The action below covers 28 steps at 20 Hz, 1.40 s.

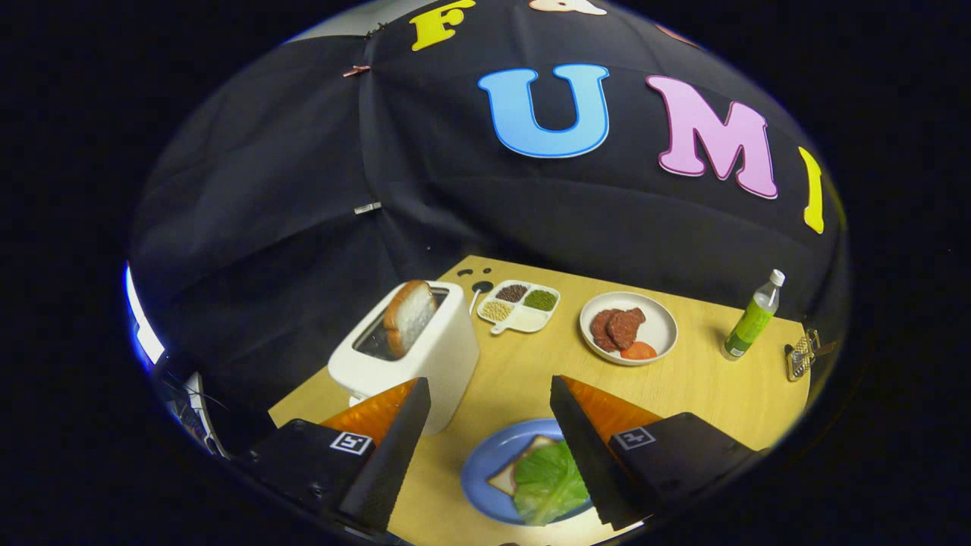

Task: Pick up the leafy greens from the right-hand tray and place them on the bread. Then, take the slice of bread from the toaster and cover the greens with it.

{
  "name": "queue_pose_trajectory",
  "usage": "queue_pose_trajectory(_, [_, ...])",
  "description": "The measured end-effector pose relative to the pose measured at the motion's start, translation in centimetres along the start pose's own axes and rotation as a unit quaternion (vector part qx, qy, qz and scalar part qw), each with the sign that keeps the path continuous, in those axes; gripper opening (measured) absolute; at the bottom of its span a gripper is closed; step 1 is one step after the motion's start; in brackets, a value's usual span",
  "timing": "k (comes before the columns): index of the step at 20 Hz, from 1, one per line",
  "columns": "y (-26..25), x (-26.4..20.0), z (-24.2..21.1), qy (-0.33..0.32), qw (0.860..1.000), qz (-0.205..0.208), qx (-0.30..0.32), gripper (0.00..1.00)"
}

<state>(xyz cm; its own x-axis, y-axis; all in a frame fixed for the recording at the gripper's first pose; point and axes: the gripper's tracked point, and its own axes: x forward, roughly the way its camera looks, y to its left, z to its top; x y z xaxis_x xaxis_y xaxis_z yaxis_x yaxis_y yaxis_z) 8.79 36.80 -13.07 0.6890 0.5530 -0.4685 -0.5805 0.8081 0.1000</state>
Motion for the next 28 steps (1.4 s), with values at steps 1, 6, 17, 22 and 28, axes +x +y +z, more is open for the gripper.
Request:
queue_pose_trajectory(1, [0.7,0.6,0.9,-0.004,1.0,0.002,0.001,0.99])
queue_pose_trajectory(6, [4.4,4.2,3.7,-0.018,1.0,0.018,0.001,0.99])
queue_pose_trajectory(17, [8.6,12.9,1.4,0.026,1.0,-0.004,-0.011,0.97])
queue_pose_trajectory(22, [9.3,14.3,0.6,0.034,0.999,-0.01,-0.013,0.64])
queue_pose_trajectory(28, [8.1,14.9,0.4,0.059,0.997,-0.038,0.025,0.18])
